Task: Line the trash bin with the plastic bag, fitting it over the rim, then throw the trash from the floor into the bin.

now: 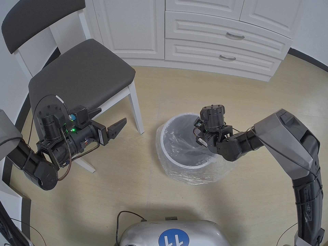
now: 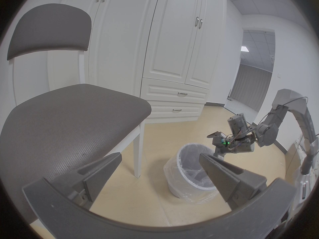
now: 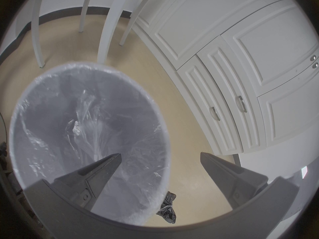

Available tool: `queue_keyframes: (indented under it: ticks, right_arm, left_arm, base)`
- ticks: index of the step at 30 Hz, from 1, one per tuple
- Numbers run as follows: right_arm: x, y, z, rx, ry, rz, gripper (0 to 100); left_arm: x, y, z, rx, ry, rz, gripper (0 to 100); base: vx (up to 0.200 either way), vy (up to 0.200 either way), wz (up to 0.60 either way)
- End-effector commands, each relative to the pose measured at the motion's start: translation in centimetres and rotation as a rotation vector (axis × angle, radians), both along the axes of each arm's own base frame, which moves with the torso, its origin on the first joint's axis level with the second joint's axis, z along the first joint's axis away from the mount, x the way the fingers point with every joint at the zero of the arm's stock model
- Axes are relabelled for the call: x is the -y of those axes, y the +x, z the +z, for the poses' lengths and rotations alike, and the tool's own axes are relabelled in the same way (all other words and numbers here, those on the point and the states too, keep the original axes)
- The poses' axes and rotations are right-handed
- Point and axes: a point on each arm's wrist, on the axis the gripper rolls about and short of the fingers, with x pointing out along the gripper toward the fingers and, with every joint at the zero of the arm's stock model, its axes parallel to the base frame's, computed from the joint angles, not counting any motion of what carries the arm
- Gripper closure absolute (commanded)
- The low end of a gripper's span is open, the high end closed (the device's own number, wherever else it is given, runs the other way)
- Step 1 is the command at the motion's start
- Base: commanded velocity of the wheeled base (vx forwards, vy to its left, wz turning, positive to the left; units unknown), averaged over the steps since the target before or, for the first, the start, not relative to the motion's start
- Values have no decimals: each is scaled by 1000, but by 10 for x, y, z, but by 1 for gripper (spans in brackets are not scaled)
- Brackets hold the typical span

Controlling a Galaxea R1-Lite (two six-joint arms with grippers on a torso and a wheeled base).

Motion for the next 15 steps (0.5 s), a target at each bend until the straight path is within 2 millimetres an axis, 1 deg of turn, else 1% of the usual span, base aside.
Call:
queue_keyframes:
  ticks: [1,7,12,15]
  right_arm:
    - [8,18,-31,-32,-33,-38,0]
    - [18,29,-36,-21,-41,-85,0]
    - [21,32,-28,-1,-40,-95,0]
    - [18,29,-18,15,-33,-88,0]
  left_arm:
    - [0,1,-2,-6,2,3,0]
    - [0,1,-3,-9,4,5,0]
    - [1,1,-3,-10,4,2,0]
    - [0,1,-4,-11,5,3,0]
  base:
    - [0,0,0]
    - [0,0,0]
    - [0,0,0]
    - [0,0,0]
